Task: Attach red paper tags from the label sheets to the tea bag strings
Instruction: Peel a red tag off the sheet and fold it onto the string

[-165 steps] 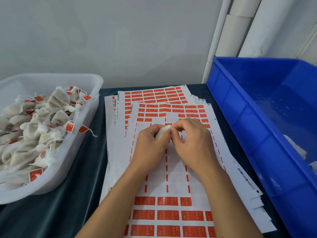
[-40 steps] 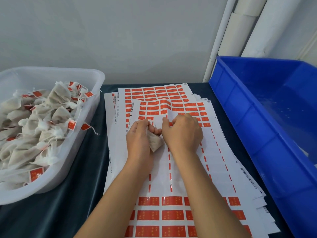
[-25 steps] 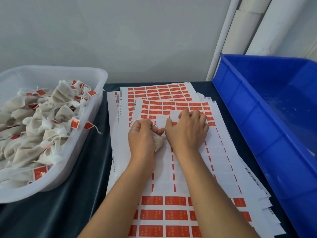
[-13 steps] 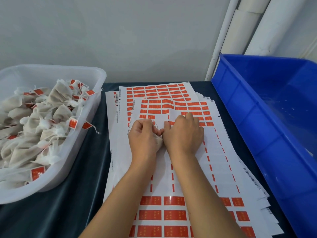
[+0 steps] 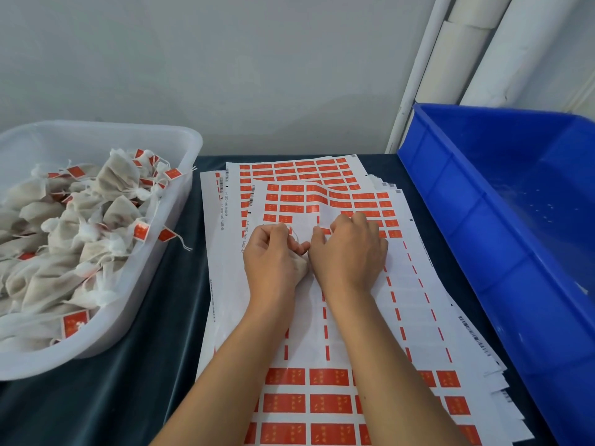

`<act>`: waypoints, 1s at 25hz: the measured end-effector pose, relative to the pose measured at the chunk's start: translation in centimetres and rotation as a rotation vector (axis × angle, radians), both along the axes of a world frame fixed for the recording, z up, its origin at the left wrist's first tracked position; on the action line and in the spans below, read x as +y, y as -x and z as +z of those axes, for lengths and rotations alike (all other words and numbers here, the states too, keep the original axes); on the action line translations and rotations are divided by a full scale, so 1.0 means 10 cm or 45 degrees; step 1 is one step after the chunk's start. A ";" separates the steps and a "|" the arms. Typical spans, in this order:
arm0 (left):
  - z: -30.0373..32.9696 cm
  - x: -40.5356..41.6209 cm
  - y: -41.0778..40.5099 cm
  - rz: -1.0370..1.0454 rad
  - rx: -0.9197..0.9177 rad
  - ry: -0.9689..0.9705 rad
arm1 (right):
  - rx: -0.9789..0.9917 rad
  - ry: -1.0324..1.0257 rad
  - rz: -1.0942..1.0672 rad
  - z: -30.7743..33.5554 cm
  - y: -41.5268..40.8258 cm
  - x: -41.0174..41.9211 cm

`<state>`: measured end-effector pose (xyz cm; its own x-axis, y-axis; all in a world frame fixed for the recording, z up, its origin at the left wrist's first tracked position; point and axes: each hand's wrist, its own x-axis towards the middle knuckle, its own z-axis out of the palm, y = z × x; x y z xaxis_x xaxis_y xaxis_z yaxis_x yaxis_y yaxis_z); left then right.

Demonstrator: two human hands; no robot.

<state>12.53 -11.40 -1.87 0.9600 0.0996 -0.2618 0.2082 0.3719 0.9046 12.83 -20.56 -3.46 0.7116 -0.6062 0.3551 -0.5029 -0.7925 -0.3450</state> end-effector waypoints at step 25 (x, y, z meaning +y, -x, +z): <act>-0.05 -0.12 0.23 -0.322 -0.487 -1.037 | 0.040 -0.065 0.051 0.05 0.31 -0.34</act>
<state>10.26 -12.55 -2.40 0.9847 -0.1104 0.1347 -0.1691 -0.4225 0.8904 9.74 -23.98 -2.93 0.7458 -0.5940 0.3014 -0.4826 -0.7938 -0.3702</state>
